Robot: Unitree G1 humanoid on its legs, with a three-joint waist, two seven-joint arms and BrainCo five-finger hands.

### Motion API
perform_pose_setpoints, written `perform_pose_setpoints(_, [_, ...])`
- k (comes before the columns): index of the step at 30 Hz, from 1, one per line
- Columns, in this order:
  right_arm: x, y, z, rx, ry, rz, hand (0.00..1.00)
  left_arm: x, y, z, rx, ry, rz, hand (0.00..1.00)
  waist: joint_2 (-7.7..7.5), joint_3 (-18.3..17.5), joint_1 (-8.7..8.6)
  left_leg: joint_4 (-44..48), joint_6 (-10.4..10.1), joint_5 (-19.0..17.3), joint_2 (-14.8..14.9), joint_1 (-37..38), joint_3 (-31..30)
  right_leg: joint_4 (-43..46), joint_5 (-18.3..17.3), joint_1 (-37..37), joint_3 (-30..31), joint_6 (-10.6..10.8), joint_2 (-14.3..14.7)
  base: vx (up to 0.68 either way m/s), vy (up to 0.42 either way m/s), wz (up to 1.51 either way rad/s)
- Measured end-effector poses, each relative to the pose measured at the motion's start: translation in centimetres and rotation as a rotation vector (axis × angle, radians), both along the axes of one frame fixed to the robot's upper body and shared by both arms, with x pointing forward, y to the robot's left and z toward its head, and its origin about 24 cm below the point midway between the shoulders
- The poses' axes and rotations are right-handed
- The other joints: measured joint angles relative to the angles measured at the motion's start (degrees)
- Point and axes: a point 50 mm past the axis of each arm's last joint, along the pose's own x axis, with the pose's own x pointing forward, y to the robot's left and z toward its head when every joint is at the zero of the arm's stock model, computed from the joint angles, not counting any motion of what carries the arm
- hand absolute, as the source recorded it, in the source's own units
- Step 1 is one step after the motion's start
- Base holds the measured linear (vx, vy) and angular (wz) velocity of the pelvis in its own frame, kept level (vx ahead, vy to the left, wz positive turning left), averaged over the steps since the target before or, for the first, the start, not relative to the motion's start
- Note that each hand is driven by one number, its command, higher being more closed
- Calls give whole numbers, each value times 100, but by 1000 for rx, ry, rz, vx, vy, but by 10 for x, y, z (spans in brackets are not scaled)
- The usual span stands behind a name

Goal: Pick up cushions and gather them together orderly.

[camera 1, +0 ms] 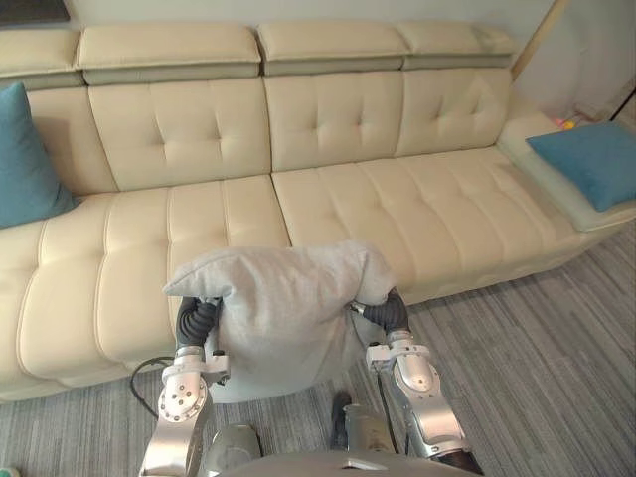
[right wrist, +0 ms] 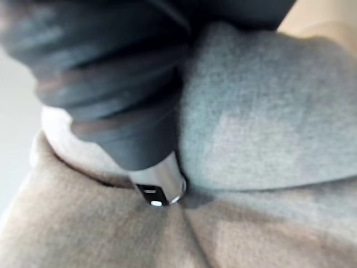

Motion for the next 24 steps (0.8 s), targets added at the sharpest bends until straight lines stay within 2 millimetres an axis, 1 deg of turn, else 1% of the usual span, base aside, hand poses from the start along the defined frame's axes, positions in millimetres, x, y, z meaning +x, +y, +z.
perform_pose_setpoints(2, [1,-1,1,0,-5,-4,100,2,0,1,1,-6,-2,100,-37,61,-62,-9,-41,-100,-127,99,-100,-547,257,-10,66,119,-29,230,-119,47])
perform_pose_setpoints(3, [1,-2,1,6,-5,-6,100,6,-1,1,2,-8,-9,100,-64,99,-119,-7,-118,-202,-255,199,-229,-668,271,-72,204,135,-96,330,-230,82])
perform_pose_setpoints(4, [1,-3,2,4,-6,-9,100,8,-4,0,-1,-5,-17,100,-74,109,-202,-8,-220,-315,-322,306,-426,-477,552,-116,327,64,-130,303,-241,86])
perform_pose_setpoints(5, [2,-4,2,1,-10,-9,100,9,-6,-1,-5,-4,-21,100,-30,107,-238,-18,-283,-371,-305,356,-570,-311,705,-120,319,-9,-95,425,-334,80])
perform_pose_setpoints(6, [2,-8,6,-18,-25,-5,100,9,-9,-1,-18,-5,-23,100,210,83,-265,-44,-448,-486,-125,358,-717,112,659,-258,237,-86,55,382,-269,45])
perform_pose_setpoints(7, [4,-10,8,-21,-32,1,100,9,-10,-1,-27,-5,-21,100,391,41,-244,-155,-521,-526,59,368,-772,365,361,-373,74,-155,165,578,-335,43])
perform_pose_setpoints(8, [4,-10,8,-17,-32,1,100,9,-13,-1,-44,-7,-17,100,567,-17,-246,-247,-707,-411,295,419,-869,603,113,-410,-179,-314,323,440,-219,22])
perform_pose_setpoints(9, [4,-10,8,-15,-32,1,100,9,-14,-1,-50,-8,-15,100,576,-16,-242,-223,-812,-323,369,435,-909,682,27,-408,-222,-368,385,541,-279,20])
perform_pose_setpoints(10, [4,-11,9,-13,-35,1,100,9,-15,-1,-61,-7,-14,100,578,-19,-219,-42,-928,-167,542,441,-977,811,-107,-308,-378,-545,500,433,-233,13])
perform_pose_setpoints(11, [3,-13,13,-16,-50,0,100,9,-18,-2,-74,-6,-20,100,580,-20,-241,188,-954,-32,617,345,-966,770,-169,-194,-511,-632,533,477,-251,23])
perform_pose_setpoints(12, [2,-17,20,-31,-79,3,100,10,-22,-2,-89,-6,-34,100,579,-21,-262,501,-891,208,664,210,-879,649,-210,-50,-566,-677,568,356,-179,23])
perform_pose_setpoints(13, [2,-18,24,-42,-98,7,100,10,-24,-2,-94,-5,-40,100,579,-20,-263,779,-776,395,705,98,-729,530,-257,74,-578,-674,613,317,-151,9])
perform_pose_setpoints(14, [2,-20,29,-54,-119,11,100,10,-25,-4,-97,2,-44,100,586,-19,-245,1329,-597,662,817,-122,-524,299,-293,320,-550,-674,683,277,-110,-9])
perform_pose_setpoints(15, [2,-21,32,-60,-131,13,100,11,-26,-6,-103,11,-47,100,578,-29,-164,1981,-586,890,922,-383,-402,86,-296,564,-516,-688,695,261,-83,-12])
perform_pose_setpoints(16, [2,-21,33,-61,-132,13,100,11,-27,-6,-106,12,-48,100,579,-31,-146,2123,-601,835,934,-454,-356,28,-298,635,-503,-692,693,264,-37,-4])
perform_pose_setpoints(17, [2,-22,33,-61,-133,9,100,11,-29,-7,-114,15,-51,100,603,-56,-129,2242,-588,560,911,-689,-203,-147,-295,790,-508,-691,659,208,-9,6])
perform_pose_setpoints(18, [1,-22,32,-61,-132,8,100,11,-29,-7,-116,13,-52,100,608,-59,-110,2182,-529,458,916,-776,-108,-204,-295,850,-514,-690,643,263,42,14])
perform_pose_setpoints(19, [-2,-23,32,-60,-128,3,100,12,-30,-6,-117,8,-58,100,604,-57,-44,2003,-452,284,920,-926,86,-273,-293,960,-528,-686,596,201,100,21])
perform_pose_setpoints(20, [-6,-26,31,-58,-124,-9,100,13,-31,-5,-118,4,-68,100,601,-58,27,1659,-440,223,905,-1037,304,-313,-285,1093,-576,-674,497,184,125,21])
perform_pose_setpoints(21, [-7,-26,31,-58,-121,-12,100,13,-31,-5,-118,4,-70,100,600,-57,31,1433,-439,226,888,-1034,387,-311,-284,1131,-604,-669,453,124,139,18])
perform_pose_setpoints(22, [-8,-28,30,-59,-117,-18,100,13,-32,-5,-118,2,-76,100,633,-79,39,765,-320,515,868,-933,536,-293,-285,1180,-626,-633,422,113,187,2])
perform_pose_setpoints(23, [-10,-28,27,-55,-106,-22,100,12,-32,-3,-114,-4,-82,100,707,-147,67,60,-431,1162,886,-809,606,-296,-411,1264,-584,-368,467,134,228,-1])
perform_pose_setpoints(24, [-11,-26,25,-38,-97,-28,100,12,-30,-3,-102,-5,-84,100,655,-203,74,-180,-545,1068,814,-669,610,-334,-402,1267,-527,-275,433,128,265,3])
